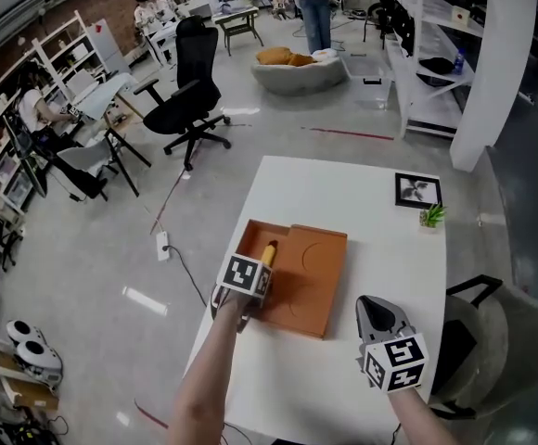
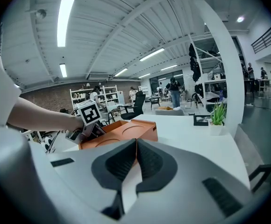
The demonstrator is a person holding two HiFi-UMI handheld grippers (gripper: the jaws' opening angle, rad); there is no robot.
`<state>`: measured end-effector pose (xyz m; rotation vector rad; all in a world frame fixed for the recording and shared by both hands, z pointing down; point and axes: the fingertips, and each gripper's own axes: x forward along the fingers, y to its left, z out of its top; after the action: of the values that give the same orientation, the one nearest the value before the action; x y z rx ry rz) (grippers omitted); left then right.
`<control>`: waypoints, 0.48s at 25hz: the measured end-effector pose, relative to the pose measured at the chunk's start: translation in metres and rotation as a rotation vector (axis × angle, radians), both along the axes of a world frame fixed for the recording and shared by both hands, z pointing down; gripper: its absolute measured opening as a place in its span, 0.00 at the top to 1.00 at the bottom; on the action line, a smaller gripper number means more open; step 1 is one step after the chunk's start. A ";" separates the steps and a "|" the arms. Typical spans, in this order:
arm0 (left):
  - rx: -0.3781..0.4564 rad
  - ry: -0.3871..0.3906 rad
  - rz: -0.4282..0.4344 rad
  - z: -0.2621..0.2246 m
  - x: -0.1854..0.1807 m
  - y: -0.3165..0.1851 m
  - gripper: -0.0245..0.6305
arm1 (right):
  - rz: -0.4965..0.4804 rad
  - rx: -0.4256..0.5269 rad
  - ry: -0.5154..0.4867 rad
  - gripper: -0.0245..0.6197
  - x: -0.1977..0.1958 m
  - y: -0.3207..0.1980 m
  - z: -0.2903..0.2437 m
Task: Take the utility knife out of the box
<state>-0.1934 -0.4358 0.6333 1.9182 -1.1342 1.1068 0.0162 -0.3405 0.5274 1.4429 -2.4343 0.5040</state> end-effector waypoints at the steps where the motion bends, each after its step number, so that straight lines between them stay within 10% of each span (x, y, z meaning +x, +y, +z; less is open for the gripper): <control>1: -0.002 0.003 -0.001 0.001 0.000 0.001 0.71 | 0.000 0.000 0.001 0.96 -0.001 0.001 0.000; 12: 0.006 0.003 -0.028 -0.004 -0.004 0.001 0.75 | 0.000 0.002 0.002 0.96 -0.001 0.004 -0.006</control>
<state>-0.1971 -0.4348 0.6291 1.9017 -1.1608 1.0863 0.0149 -0.3363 0.5215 1.4439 -2.4336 0.5002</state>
